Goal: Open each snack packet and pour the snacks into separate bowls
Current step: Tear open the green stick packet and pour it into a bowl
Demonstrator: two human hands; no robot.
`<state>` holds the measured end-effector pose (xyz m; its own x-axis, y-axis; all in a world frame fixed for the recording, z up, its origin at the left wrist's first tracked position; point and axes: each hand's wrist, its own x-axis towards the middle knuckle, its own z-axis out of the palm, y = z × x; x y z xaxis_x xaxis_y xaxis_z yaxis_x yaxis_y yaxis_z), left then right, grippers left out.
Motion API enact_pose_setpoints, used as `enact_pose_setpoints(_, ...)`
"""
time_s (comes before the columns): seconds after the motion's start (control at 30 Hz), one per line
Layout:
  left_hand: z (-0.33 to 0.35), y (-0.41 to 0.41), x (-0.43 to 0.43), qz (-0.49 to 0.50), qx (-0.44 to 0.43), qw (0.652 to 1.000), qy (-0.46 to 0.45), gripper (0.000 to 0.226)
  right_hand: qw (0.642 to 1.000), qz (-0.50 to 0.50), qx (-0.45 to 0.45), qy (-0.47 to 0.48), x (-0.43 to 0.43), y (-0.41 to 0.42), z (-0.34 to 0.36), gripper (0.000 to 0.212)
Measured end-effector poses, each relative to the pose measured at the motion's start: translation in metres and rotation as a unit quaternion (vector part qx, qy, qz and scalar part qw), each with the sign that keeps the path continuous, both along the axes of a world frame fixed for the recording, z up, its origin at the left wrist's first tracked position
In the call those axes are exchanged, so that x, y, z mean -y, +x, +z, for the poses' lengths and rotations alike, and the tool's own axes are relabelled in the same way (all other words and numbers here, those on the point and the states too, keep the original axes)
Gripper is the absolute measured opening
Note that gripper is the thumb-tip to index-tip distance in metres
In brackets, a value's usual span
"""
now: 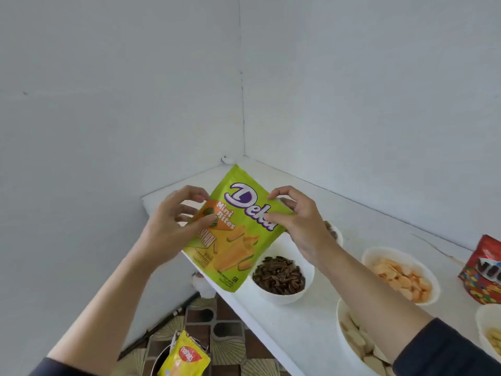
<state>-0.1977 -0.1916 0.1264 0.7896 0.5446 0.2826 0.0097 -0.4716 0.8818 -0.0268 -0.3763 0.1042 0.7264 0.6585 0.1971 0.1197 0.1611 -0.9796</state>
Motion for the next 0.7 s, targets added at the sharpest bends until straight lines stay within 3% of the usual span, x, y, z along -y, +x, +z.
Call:
enact_pose_setpoints(0.1, 0.001, -0.036, -0.042, -0.024, -0.070, 0.997, 0.038, 0.038, 0.998, 0.053, 0.036, -0.015, -0.061, -0.025, 0.002, 0.029)
enact_pose_setpoints(0.2, -0.015, -0.070, -0.077, 0.042, -0.070, 0.995, 0.065, 0.036, 0.998, 0.049, 0.035, 0.011, -0.122, -0.055, -0.008, 0.027)
enact_pose_setpoints(0.33, -0.051, -0.106, -0.102, 0.146, -0.017, 0.989, -0.031, 0.046, 0.996, 0.046, -0.068, 0.041, -0.189, -0.092, -0.038, 0.023)
enact_pose_setpoints(0.43, -0.074, -0.117, -0.112, 0.172, -0.004, 0.982, -0.083, 0.048, 0.994, 0.075, -0.080, 0.021, -0.222, -0.111, -0.061, 0.019)
enact_pose_setpoints(0.7, -0.110, -0.120, -0.168, 0.249, -0.011, 0.953, -0.175, 0.008, 0.992, 0.106, -0.030, -0.067, -0.280, -0.107, -0.108, 0.023)
